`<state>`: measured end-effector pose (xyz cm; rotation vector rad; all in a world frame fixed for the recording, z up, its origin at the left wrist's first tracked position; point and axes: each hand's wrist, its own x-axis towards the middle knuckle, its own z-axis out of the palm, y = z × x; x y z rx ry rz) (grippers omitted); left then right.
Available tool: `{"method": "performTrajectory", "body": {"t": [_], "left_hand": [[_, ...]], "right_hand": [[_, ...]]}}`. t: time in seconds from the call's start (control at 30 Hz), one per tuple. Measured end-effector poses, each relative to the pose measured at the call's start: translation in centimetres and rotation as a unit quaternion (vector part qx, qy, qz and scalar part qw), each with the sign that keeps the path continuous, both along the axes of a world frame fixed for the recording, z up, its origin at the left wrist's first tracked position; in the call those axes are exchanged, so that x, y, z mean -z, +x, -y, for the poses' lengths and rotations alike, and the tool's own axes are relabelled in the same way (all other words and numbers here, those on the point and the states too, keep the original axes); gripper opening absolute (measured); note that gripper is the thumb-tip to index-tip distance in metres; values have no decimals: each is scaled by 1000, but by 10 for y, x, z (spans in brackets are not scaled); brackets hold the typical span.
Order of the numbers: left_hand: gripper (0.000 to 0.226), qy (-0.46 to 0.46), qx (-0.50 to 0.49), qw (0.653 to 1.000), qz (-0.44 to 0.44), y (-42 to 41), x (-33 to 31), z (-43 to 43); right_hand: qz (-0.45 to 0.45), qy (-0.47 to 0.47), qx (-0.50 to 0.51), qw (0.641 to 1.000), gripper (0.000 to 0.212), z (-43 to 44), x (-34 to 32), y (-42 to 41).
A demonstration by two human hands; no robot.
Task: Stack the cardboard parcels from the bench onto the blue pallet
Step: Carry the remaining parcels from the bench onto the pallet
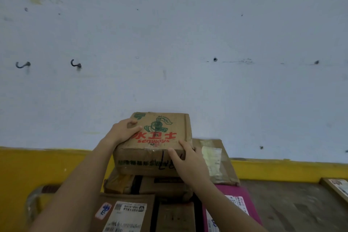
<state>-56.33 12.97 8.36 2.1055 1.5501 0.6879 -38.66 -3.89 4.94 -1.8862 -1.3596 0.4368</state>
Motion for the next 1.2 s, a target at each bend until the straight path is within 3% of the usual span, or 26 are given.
{"method": "performTrajectory", "body": {"t": [0.43, 0.6, 0.8, 1.0, 1.2], "left_hand": [[53, -5, 5, 1000, -20, 3, -1, -8], [52, -3, -10, 998, -62, 5, -7, -5], [46, 106, -58, 993, -20, 18, -23, 24], [44, 136, -17, 989, 50, 72, -45, 90], [46, 156, 70, 983, 71, 186, -40, 187]], "right_hand": [[-37, -7, -4, 999, 61, -12, 1, 5], [90, -36, -13, 995, 64, -8, -5, 14], [163, -5, -20, 986, 65, 12, -21, 30], [176, 16, -28, 984, 63, 69, -32, 82], [189, 8, -10, 982, 61, 168, -24, 174]]}}
